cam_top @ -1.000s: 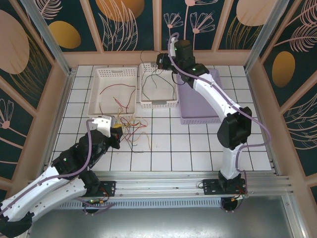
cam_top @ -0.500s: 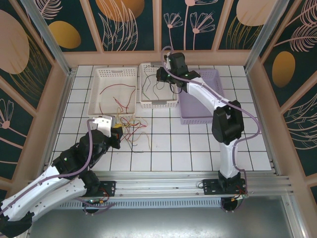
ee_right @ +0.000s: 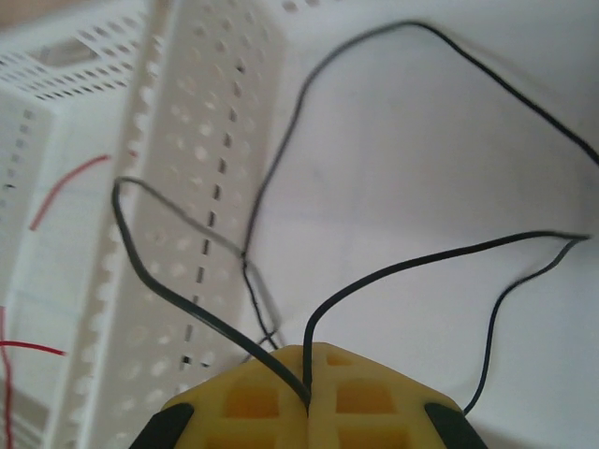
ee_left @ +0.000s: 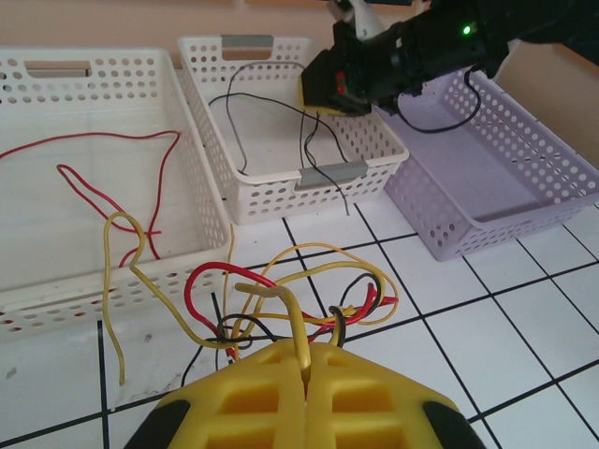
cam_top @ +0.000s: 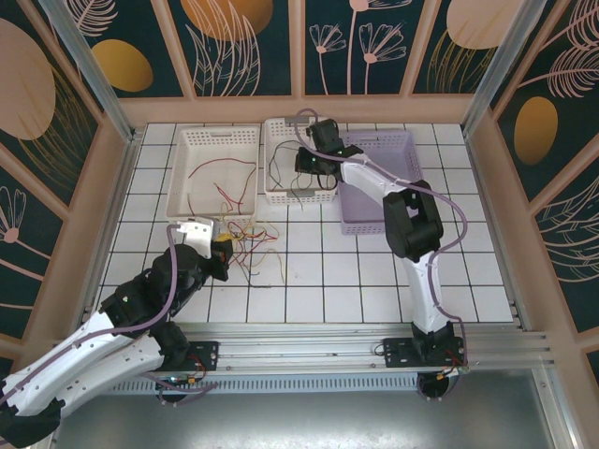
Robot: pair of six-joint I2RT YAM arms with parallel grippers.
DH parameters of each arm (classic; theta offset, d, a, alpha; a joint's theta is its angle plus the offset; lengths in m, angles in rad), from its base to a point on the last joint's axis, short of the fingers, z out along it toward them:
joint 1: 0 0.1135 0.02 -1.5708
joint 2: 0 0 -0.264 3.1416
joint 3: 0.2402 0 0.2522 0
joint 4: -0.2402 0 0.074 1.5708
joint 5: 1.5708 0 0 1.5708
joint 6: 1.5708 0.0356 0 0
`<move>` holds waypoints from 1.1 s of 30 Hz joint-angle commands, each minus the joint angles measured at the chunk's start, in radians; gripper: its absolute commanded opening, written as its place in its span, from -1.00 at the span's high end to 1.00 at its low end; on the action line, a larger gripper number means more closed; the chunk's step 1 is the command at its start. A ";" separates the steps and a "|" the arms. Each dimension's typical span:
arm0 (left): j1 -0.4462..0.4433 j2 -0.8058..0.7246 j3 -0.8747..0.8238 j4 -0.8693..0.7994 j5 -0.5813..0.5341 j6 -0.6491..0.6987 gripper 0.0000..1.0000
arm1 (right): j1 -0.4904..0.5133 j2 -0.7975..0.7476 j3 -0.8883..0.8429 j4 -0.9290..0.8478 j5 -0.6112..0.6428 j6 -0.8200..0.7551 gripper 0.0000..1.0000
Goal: Untangle the cables
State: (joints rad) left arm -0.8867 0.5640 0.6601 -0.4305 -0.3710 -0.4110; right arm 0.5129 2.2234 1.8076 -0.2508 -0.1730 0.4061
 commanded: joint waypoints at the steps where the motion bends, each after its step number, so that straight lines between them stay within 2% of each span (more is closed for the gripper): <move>1: 0.002 0.000 0.001 0.013 0.010 0.021 1.00 | -0.002 0.032 0.002 -0.011 0.018 0.016 1.00; 8: 0.002 0.002 0.001 0.015 0.009 0.021 1.00 | -0.002 0.072 0.059 -0.059 0.010 0.022 1.00; 12: 0.003 0.007 0.003 0.013 0.011 0.021 1.00 | 0.000 0.074 0.090 -0.082 0.010 0.019 0.82; 16: 0.002 0.007 0.002 0.013 0.011 0.021 1.00 | 0.001 0.080 0.131 -0.107 0.016 0.014 0.76; 18: 0.002 0.009 0.003 0.014 0.011 0.022 1.00 | 0.001 0.097 0.169 -0.124 0.015 0.014 0.80; 21: 0.002 0.008 0.003 0.013 0.012 0.022 1.00 | 0.001 0.151 0.265 -0.181 0.028 0.010 1.00; 33: 0.002 0.005 0.003 0.013 0.012 0.020 1.00 | -0.020 0.392 0.608 -0.335 0.027 0.021 0.99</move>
State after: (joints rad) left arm -0.8867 0.5724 0.6601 -0.4305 -0.3668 -0.4107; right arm 0.5095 2.5744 2.3463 -0.5079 -0.1505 0.4217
